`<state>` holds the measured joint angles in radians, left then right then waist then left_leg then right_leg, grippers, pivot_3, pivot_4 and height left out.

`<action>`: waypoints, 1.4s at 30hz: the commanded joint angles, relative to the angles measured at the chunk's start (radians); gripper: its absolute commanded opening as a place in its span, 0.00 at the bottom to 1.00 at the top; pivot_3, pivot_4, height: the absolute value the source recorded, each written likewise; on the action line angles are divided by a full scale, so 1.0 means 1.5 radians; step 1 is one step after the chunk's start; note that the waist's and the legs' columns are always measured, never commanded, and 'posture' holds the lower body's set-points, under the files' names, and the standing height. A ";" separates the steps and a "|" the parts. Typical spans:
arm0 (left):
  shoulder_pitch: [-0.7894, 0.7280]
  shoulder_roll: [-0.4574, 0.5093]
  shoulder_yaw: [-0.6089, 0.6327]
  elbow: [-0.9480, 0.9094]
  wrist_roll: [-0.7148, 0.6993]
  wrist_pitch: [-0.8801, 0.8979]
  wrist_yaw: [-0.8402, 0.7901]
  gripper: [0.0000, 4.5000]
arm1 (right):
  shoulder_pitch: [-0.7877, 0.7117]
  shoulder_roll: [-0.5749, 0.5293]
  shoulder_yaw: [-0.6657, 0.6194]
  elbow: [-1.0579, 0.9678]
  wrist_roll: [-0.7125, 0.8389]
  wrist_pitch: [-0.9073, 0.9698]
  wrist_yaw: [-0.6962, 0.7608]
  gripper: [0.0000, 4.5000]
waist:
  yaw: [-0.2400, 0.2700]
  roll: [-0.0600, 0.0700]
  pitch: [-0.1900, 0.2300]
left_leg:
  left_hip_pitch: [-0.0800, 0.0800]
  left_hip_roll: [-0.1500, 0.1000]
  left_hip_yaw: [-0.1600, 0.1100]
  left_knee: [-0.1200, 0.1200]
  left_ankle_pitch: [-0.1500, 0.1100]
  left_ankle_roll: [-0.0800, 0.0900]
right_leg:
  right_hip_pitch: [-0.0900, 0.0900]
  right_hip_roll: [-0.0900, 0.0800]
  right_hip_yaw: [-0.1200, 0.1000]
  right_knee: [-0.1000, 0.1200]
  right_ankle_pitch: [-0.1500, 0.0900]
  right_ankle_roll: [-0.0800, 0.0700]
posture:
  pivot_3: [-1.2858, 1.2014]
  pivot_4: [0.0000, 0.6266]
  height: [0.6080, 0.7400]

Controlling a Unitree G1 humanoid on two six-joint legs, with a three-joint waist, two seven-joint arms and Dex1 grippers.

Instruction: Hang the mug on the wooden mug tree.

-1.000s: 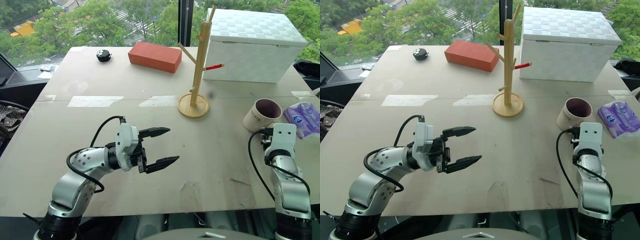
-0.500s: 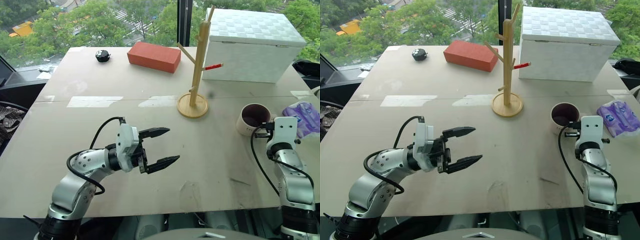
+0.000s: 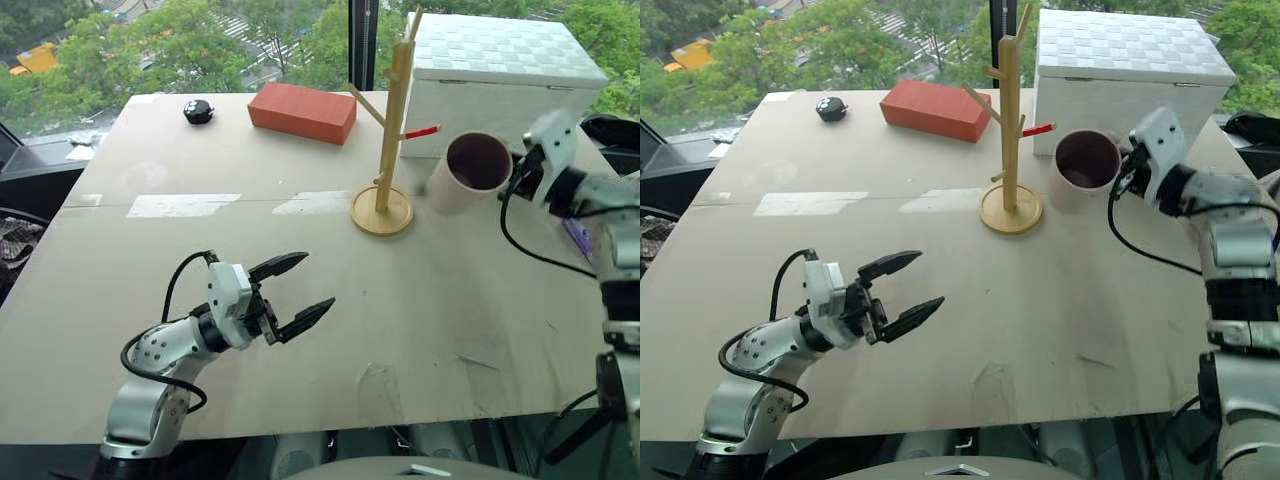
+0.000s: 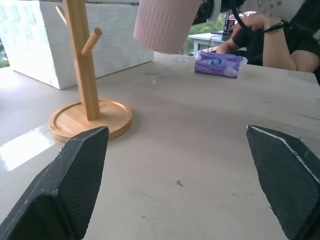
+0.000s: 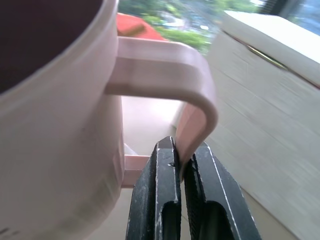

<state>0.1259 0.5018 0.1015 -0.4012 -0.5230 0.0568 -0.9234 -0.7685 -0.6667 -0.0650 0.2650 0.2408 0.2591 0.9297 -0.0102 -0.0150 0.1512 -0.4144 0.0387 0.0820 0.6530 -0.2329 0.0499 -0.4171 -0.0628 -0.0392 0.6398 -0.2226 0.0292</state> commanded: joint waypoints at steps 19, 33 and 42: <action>0.094 -0.067 0.048 0.012 -0.082 -0.223 -0.049 1.00 | -0.349 0.074 0.175 0.370 -0.156 -0.063 0.142 0.01 | -0.003 0.001 0.000 | -0.001 0.000 0.002 0.000 0.000 0.000 | -0.002 -0.004 0.000 0.001 0.000 -0.001 | 0.52 0.24 1.00; 0.095 -0.048 0.035 -0.037 -0.119 -0.142 -0.009 1.00 | -0.213 -0.029 0.061 0.207 -0.090 0.017 0.165 0.86 | 0.002 0.001 0.001 | -0.002 -0.001 0.003 0.000 -0.001 0.001 | -0.002 -0.004 -0.001 0.000 0.000 0.000 | 0.52 0.24 1.00; 0.072 0.022 0.000 -0.092 -0.076 0.057 0.105 1.00 | 0.293 -0.091 -0.169 -0.242 0.051 0.124 0.098 0.86 | 0.011 0.001 0.000 | -0.001 0.000 0.001 0.000 -0.001 0.001 | -0.001 -0.003 -0.002 0.001 0.001 0.002 | 0.52 0.24 1.00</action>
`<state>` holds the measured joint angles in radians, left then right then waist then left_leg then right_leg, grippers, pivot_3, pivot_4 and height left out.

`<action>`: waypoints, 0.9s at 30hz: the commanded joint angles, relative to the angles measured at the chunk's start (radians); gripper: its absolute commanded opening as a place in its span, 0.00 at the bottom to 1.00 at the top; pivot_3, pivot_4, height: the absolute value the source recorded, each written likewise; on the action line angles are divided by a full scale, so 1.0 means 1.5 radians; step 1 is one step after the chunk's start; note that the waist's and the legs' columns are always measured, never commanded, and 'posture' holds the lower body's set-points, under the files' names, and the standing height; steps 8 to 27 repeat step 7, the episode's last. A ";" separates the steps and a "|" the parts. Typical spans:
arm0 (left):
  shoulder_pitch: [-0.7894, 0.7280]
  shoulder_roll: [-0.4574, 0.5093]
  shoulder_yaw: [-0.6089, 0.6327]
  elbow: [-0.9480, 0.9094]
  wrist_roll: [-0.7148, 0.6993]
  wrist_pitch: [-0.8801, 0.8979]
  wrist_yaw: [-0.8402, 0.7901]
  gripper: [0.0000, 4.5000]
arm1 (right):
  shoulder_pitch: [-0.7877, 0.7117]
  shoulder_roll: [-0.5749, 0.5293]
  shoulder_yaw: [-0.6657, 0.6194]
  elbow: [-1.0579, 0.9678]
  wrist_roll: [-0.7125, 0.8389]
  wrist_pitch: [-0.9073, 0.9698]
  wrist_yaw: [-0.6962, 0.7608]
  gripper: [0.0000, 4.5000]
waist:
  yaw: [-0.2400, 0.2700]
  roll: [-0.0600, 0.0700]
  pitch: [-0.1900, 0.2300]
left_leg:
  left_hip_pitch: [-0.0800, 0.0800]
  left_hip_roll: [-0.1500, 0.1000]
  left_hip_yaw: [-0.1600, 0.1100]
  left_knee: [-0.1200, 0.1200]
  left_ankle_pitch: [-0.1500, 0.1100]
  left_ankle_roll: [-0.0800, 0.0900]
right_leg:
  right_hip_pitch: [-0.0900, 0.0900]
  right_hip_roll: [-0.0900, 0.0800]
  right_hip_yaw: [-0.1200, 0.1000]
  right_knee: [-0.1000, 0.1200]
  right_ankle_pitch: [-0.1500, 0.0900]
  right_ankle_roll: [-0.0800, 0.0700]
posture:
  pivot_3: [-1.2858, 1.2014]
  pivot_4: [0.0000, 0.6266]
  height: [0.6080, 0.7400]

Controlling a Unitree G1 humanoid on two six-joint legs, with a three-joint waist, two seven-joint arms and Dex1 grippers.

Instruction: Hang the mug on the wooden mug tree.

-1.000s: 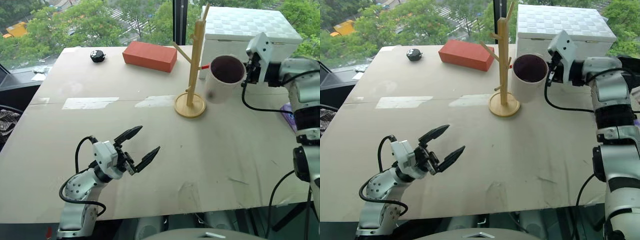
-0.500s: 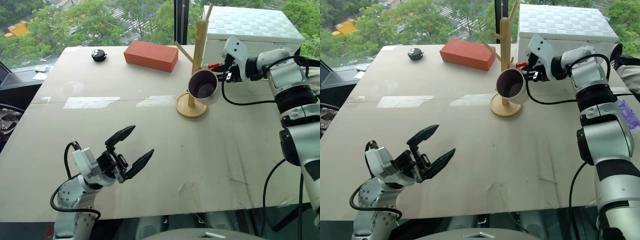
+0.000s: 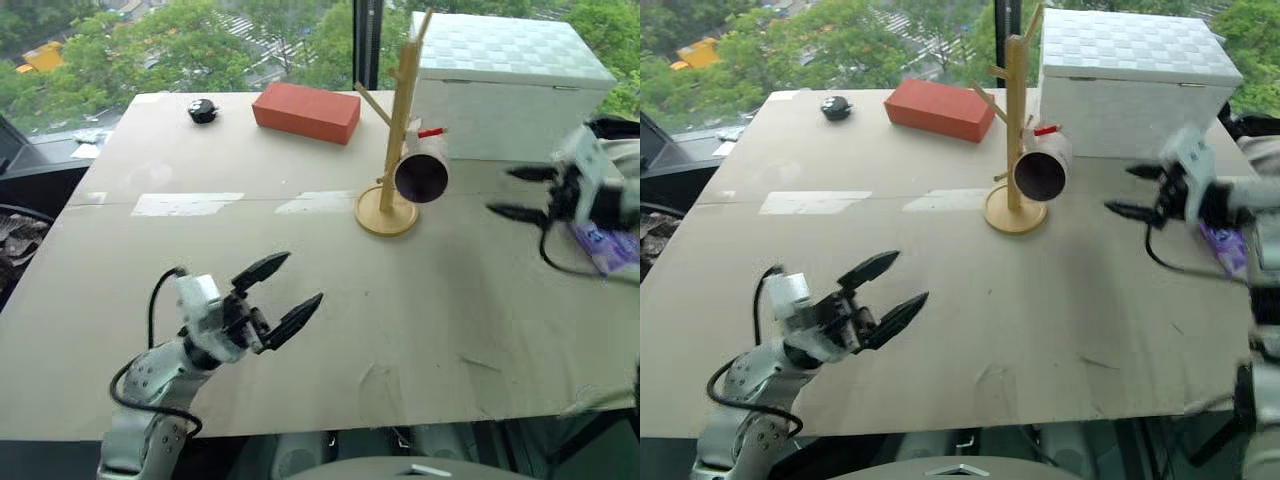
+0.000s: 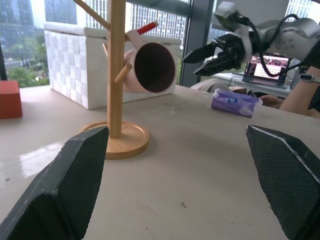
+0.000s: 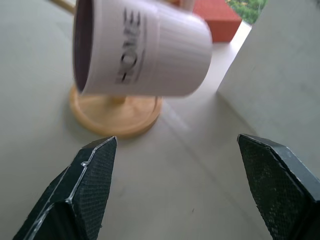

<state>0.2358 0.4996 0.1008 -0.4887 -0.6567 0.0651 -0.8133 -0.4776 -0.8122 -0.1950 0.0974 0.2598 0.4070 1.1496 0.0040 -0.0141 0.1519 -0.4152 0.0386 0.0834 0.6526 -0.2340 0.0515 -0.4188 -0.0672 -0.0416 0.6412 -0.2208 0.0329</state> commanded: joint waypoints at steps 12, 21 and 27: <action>-0.007 0.078 0.003 -0.027 0.002 0.128 0.011 1.00 | 0.392 0.119 -0.165 -0.312 0.073 0.004 -0.155 0.86 | 0.000 0.000 0.000 | 0.002 0.001 -0.001 0.001 0.000 0.000 | 0.001 0.002 0.001 0.000 -0.003 0.000 | 0.52 0.24 1.00; -0.007 0.078 0.003 -0.027 0.002 0.128 0.011 1.00 | 0.392 0.119 -0.165 -0.312 0.073 0.004 -0.155 0.86 | 0.000 0.000 0.000 | 0.002 0.001 -0.001 0.001 0.000 0.000 | 0.001 0.002 0.001 0.000 -0.003 0.000 | 0.52 0.24 1.00; -0.007 0.078 0.003 -0.027 0.002 0.128 0.011 1.00 | 0.392 0.119 -0.165 -0.312 0.073 0.004 -0.155 0.86 | 0.000 0.000 0.000 | 0.002 0.001 -0.001 0.001 0.000 0.000 | 0.001 0.002 0.001 0.000 -0.003 0.000 | 0.52 0.24 1.00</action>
